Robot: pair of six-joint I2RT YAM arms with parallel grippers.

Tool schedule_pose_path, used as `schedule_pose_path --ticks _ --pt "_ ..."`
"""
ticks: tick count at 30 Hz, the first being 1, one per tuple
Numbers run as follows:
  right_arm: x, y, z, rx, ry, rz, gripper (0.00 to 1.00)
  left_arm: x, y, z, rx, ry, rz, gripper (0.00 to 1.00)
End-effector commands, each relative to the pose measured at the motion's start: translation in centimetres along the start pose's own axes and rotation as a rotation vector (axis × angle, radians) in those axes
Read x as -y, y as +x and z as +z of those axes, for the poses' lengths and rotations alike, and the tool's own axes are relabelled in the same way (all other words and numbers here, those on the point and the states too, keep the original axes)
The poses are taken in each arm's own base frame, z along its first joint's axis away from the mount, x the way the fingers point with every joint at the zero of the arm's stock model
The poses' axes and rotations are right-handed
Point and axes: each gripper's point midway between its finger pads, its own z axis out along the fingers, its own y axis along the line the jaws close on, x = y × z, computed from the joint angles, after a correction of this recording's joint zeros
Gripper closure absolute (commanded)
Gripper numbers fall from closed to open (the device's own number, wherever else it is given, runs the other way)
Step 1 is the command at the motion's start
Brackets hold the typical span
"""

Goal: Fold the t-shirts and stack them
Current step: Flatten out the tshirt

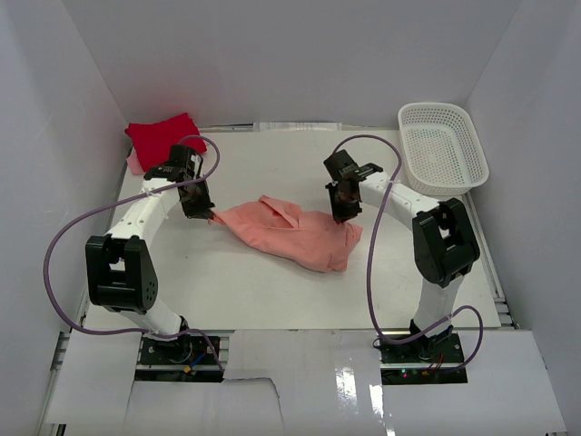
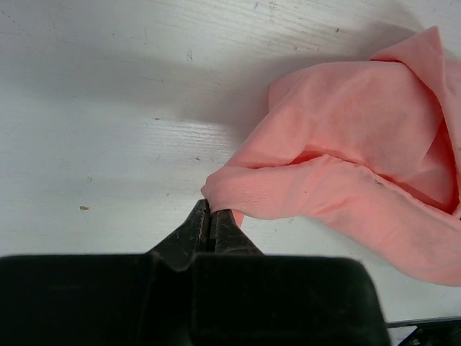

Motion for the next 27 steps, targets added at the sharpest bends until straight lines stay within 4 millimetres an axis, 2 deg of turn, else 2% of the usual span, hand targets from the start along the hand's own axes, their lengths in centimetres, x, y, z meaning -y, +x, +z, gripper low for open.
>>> schedule_pose_path --ticks 1,4,6,9,11,12,13,14,16,17,18,20,21,22,23,24,25,26,27 --pt "0.0 -0.4 0.5 -0.005 0.020 0.008 0.75 0.4 -0.7 -1.5 0.057 0.033 0.000 1.00" --pt "-0.3 -0.3 1.2 -0.023 -0.018 0.013 0.75 0.3 -0.7 -1.6 0.059 0.032 0.002 1.00" --pt "-0.1 -0.4 1.3 -0.022 -0.020 0.019 0.91 0.3 -0.6 -1.6 0.057 0.032 0.002 1.00" --pt "0.9 -1.1 1.1 -0.008 -0.007 0.044 0.92 0.7 -0.5 -1.4 0.049 0.052 0.004 1.00" --pt "2.7 -3.2 0.0 0.043 0.017 0.074 0.92 1.5 -0.6 -1.2 0.034 0.093 0.005 1.00" --pt "2.6 -3.9 -0.4 0.061 0.013 0.067 0.92 1.9 -0.8 -1.4 0.036 0.113 0.010 1.00" --pt "3.4 -5.1 -1.1 0.089 0.023 0.077 0.92 2.2 -0.8 -1.0 0.020 0.126 0.012 1.00" --pt "3.7 -7.3 -2.8 0.136 0.028 0.082 0.92 3.2 -1.4 -1.4 0.022 0.168 0.020 1.00" --pt "4.4 -9.9 -4.7 0.190 0.048 0.069 0.92 4.9 -1.8 -1.2 0.009 0.211 0.042 1.00" --pt "4.2 -12.4 -7.1 0.256 0.030 0.065 0.92 6.0 -2.1 -1.5 0.011 0.239 0.054 1.00" --pt "3.3 -13.4 -8.3 0.284 -0.021 0.037 0.92 8.0 -3.1 -2.5 0.040 0.276 0.088 1.00" --pt "1.5 -15.8 -11.1 0.369 -0.124 0.013 0.92 10.5 -3.7 -3.1 0.051 0.323 0.122 1.00" --pt "-1.5 -15.8 -13.3 0.392 -0.288 -0.036 0.92 12.6 -4.5 -4.5 0.086 0.361 0.155 1.00" --pt "-2.8 -15.7 -14.4 0.415 -0.356 -0.052 0.92 13.4 -4.8 -5.2 0.102 0.377 0.167 1.00" --pt "-4.3 -15.4 -15.6 0.436 -0.419 -0.075 0.92 13.8 -5.1 -5.8 0.121 0.377 0.172 1.00" --pt "-7.3 -14.1 -17.6 0.463 -0.530 -0.131 0.92 13.9 -5.5 -6.8 0.134 0.369 0.168 1.00" --pt "-8.6 -13.1 -18.3 0.464 -0.571 -0.154 0.92 13.3 -5.7 -7.2 0.147 0.335 0.161 1.00" --pt "-10.0 -11.9 -18.8 0.456 -0.606 -0.173 0.92 12.4 -5.9 -8.0 0.173 0.288 0.152 1.00" --pt "-12.4 -9.0 -18.8 0.405 -0.684 -0.214 0.92 10.4 -6.8 -8.3 0.214 0.195 0.137 1.00"
